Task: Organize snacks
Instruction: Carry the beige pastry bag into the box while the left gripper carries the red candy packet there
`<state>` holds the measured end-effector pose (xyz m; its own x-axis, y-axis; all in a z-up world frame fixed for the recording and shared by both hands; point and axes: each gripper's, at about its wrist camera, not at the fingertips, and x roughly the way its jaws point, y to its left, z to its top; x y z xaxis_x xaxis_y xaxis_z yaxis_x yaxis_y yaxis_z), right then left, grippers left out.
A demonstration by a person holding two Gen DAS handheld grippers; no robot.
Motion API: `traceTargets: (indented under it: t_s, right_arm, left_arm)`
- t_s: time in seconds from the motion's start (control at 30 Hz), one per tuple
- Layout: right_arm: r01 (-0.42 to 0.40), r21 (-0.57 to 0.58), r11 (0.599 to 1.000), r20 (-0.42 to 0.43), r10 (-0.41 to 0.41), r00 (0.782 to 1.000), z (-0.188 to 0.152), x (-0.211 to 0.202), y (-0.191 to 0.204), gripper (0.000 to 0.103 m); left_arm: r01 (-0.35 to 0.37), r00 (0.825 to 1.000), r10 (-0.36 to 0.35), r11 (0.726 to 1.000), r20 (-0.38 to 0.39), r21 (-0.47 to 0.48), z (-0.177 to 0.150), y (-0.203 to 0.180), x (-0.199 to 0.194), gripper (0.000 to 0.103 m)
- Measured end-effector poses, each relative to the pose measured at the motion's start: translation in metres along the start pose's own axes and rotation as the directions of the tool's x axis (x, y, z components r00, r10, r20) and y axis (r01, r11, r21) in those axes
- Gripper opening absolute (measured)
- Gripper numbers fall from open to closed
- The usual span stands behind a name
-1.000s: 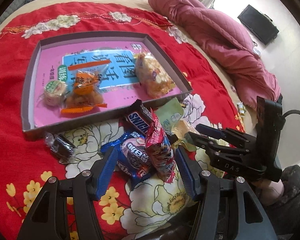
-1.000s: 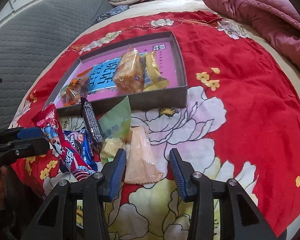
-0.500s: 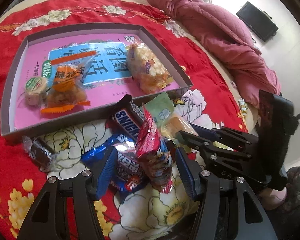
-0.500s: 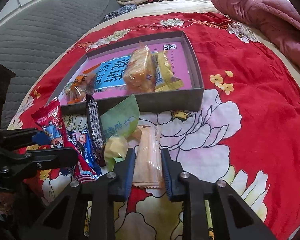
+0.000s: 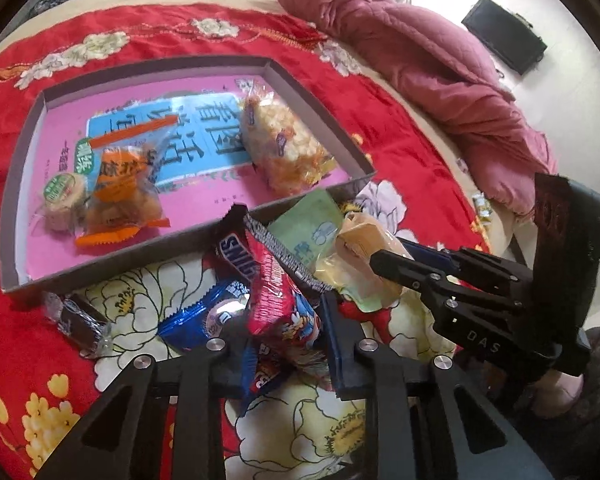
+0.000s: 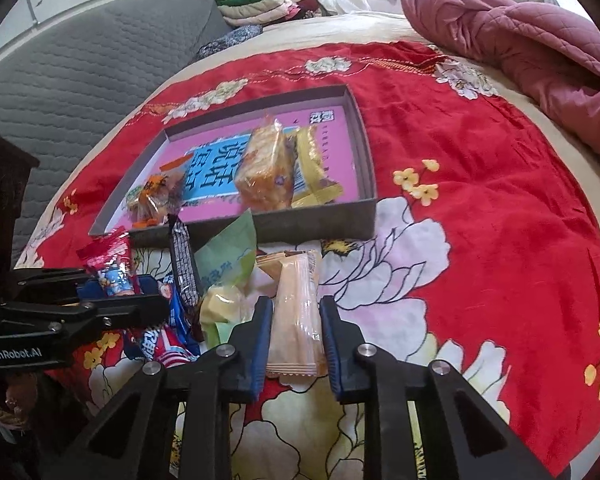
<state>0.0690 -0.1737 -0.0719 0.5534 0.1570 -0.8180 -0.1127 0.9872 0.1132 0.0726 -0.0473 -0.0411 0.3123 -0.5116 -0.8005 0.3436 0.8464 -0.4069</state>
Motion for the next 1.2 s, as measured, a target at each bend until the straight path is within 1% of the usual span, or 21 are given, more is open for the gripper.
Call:
traceTargets:
  t_s: [0.37, 0.8, 1.0, 1.2]
  right_arm:
    - [-0.004, 0.027, 1.0, 0.038, 0.003, 0.999, 0.005, -0.013, -0.002, 0.024]
    - [-0.015, 0.022, 1.0, 0.08, 0.013, 0.997, 0.012, -0.021, 0.004, 0.024]
    - [-0.017, 0.02, 1.0, 0.097, 0.015, 0.995, 0.015, -0.024, 0.006, 0.024]
    - [-0.022, 0.023, 0.999, 0.109, 0.019, 0.994, 0.018, -0.026, 0.007, 0.024]
  left_arm:
    - [0.021, 0.998, -0.02, 1.0, 0.062, -0.014, 0.005, 0.004, -0.025, 0.027]
    - [0.012, 0.992, -0.005, 0.998, 0.126, -0.061, 0.011, 0.022, -0.046, 0.024]
    - [0.009, 0.987, 0.002, 0.998, 0.158, -0.064, 0.014, 0.026, -0.054, 0.024]
    - [-0.015, 0.981, 0.029, 0.997, 0.192, -0.071, 0.02, 0.032, -0.062, 0.024]
